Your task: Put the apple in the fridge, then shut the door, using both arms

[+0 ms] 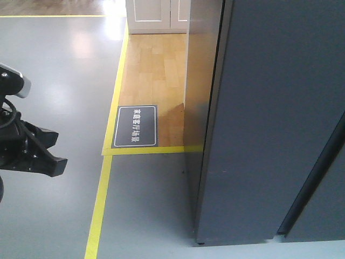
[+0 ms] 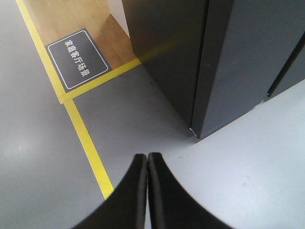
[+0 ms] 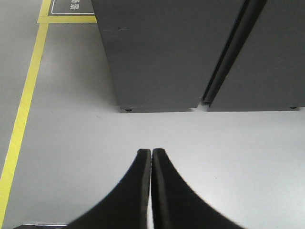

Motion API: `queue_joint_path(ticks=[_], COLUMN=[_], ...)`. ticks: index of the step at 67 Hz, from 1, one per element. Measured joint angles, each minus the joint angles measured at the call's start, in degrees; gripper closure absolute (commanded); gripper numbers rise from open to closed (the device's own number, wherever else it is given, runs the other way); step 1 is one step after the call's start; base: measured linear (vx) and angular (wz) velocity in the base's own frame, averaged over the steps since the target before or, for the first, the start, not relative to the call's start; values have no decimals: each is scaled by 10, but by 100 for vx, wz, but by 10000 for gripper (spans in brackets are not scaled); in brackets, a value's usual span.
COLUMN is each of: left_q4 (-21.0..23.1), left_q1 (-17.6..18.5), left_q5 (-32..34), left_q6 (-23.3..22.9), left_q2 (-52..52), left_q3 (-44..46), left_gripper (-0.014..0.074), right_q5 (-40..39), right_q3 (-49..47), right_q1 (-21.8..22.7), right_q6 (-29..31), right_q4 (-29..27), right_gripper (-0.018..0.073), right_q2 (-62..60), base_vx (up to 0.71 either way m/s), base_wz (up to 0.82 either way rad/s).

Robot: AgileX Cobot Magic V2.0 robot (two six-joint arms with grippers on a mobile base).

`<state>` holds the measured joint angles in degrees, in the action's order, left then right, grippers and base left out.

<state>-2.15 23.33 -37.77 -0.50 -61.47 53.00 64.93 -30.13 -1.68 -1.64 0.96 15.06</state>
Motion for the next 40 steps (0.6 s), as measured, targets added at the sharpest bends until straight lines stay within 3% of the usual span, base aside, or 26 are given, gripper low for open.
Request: queue_joint_path(ticks=[24,40], left_q4=[1,55], left_q1=[-9,-111], left_q5=[-1,17], left_q6=[0,-1], left_q2=[18,132], left_q3=[-2,-74], left_gripper=[603,603], right_q5=[1,2], right_q3=[0,0], right_q1=[0,0], right_q6=[0,0], right_q4=[0,0], right_gripper=[562,562], right_q2=[0,0], base_vx=[0,0], base_wz=[0,0])
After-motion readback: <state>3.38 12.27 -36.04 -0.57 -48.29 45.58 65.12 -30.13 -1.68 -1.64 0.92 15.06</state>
